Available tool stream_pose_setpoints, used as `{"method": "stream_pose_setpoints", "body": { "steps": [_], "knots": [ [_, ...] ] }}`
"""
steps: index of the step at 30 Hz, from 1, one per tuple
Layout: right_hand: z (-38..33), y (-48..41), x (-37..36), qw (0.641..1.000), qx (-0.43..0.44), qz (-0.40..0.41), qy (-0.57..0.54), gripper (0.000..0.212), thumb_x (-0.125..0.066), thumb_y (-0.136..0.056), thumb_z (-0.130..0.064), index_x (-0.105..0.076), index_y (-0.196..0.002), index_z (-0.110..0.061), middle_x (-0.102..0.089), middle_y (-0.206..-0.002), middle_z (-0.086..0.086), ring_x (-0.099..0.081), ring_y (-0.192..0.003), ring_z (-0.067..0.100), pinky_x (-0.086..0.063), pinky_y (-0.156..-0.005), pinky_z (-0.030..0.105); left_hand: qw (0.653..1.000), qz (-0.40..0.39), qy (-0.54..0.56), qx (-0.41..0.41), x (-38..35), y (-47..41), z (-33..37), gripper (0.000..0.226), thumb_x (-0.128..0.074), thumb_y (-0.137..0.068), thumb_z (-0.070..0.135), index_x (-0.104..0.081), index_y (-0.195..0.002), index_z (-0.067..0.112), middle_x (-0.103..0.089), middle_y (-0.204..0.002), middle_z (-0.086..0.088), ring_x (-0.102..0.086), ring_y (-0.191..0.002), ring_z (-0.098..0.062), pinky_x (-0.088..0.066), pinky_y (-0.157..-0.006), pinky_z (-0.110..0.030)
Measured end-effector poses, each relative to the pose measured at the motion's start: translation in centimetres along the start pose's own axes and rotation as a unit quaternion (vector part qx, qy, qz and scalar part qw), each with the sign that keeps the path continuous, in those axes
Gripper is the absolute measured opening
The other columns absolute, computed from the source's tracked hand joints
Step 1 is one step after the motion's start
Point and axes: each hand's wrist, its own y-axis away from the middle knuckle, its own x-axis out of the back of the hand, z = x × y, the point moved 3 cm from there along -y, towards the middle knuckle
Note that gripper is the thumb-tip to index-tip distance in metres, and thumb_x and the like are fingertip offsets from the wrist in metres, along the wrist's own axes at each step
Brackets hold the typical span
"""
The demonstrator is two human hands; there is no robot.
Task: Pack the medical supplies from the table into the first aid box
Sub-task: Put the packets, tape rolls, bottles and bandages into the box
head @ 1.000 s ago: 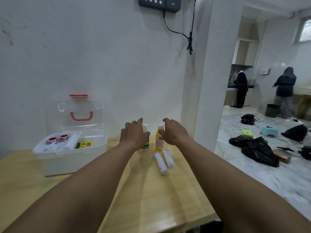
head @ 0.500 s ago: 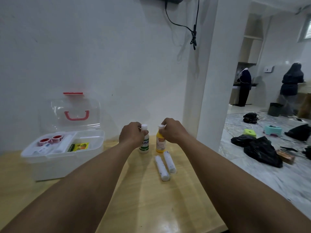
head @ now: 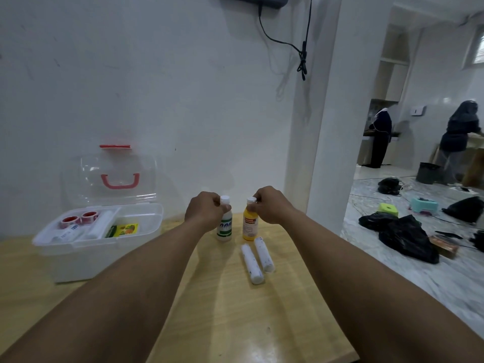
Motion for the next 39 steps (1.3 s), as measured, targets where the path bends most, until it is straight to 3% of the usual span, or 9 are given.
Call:
{"method": "stream_pose_setpoints", "body": {
  "steps": [10, 15, 26, 32, 39],
  "knots": [
    [-3.8, 0.6, 2.2, 0.999, 0.035, 0.019, -0.008, 0.027, -0.064, -0.095, -0.027, -0.065, -0.115, -0.008, -0.067, -0.112, 0.009, -0.062, -0.098, 0.024, -0.054, -0.083, 0.038, 1.000, 0.025, -0.008, -0.017, 4.8, 0.2, 1.8, 0.027, -0.067, -0.090, 0.035, -0.070, -0.106, 0.014, -0.069, -0.107, -0.006, -0.061, -0.095, -0.025, -0.052, -0.080, -0.036],
    [-6.9, 0.8, 3.4, 0.997, 0.061, 0.035, -0.023, 0.030, -0.062, -0.095, -0.030, -0.063, -0.120, -0.012, -0.064, -0.118, 0.008, -0.061, -0.098, 0.023, -0.051, -0.077, 0.034, 0.998, 0.048, -0.009, -0.028, 9.2, 0.3, 2.2, 0.029, -0.066, -0.091, 0.036, -0.068, -0.111, 0.015, -0.069, -0.111, -0.006, -0.061, -0.099, -0.026, -0.051, -0.081, -0.036],
    [-14.6, 0.5, 3.2, 0.992, 0.116, 0.043, -0.034, 0.030, -0.063, -0.094, -0.033, -0.066, -0.115, -0.011, -0.066, -0.114, 0.009, -0.062, -0.094, 0.025, -0.051, -0.073, 0.035, 0.995, 0.088, -0.043, -0.010, 17.8, 0.1, -1.0, 0.023, -0.070, -0.087, 0.041, -0.065, -0.099, 0.022, -0.068, -0.107, -0.005, -0.061, -0.099, -0.026, -0.049, -0.089, -0.038],
    [-17.8, -0.1, 2.2, 0.991, 0.131, 0.028, -0.022, 0.031, -0.064, -0.094, -0.030, -0.066, -0.114, -0.008, -0.068, -0.110, 0.010, -0.063, -0.093, 0.025, -0.052, -0.074, 0.035, 0.993, 0.093, -0.067, 0.016, 18.7, 0.4, -4.2, 0.027, -0.069, -0.088, 0.040, -0.066, -0.103, 0.018, -0.069, -0.109, -0.006, -0.062, -0.097, -0.026, -0.050, -0.082, -0.037],
    [-19.8, -0.8, 1.1, 0.990, 0.138, 0.010, -0.025, 0.031, -0.067, -0.092, -0.028, -0.067, -0.112, -0.005, -0.069, -0.105, 0.010, -0.064, -0.091, 0.025, -0.055, -0.076, 0.037, 0.993, 0.075, -0.062, 0.062, 16.7, 0.5, -7.0, 0.039, -0.070, -0.087, 0.038, -0.064, -0.120, 0.018, -0.066, -0.124, -0.006, -0.060, -0.110, -0.029, -0.051, -0.095, -0.046]
  ]
}}
